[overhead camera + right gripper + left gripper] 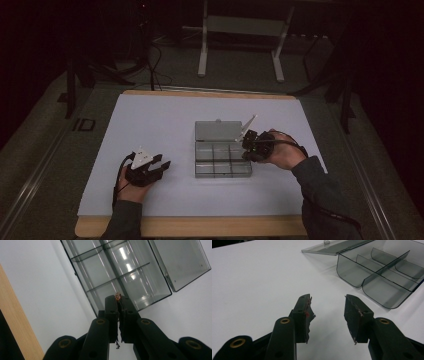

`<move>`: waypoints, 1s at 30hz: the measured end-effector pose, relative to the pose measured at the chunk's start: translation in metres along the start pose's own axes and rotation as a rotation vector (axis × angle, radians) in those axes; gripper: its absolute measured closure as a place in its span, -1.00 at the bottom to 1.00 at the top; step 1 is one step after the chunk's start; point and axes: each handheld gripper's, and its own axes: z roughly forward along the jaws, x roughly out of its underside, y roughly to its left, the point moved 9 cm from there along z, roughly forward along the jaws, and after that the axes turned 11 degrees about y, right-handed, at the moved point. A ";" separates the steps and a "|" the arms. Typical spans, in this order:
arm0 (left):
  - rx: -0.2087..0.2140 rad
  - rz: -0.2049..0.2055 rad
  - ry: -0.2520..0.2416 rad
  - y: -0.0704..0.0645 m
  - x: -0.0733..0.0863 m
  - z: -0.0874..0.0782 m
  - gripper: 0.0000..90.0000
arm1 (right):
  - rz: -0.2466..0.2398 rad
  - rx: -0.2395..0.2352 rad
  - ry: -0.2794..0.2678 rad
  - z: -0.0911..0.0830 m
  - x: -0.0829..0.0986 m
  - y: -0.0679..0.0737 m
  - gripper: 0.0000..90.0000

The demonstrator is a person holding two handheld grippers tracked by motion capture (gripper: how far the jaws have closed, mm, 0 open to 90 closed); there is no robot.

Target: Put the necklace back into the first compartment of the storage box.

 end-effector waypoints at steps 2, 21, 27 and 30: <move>0.000 -0.001 -0.002 0.000 0.000 0.000 0.26 | -0.002 -0.001 -0.001 0.000 -0.003 0.000 0.91; 0.001 -0.001 -0.003 0.000 0.000 0.000 0.27 | -0.025 0.001 -0.040 -0.002 -0.028 0.003 0.91; 0.000 0.000 -0.004 0.000 -0.001 0.000 0.26 | -0.030 -0.003 -0.043 -0.001 -0.035 0.004 0.91; 0.001 0.000 -0.004 0.000 -0.001 0.000 0.26 | -0.028 -0.004 -0.045 0.000 -0.038 0.004 0.91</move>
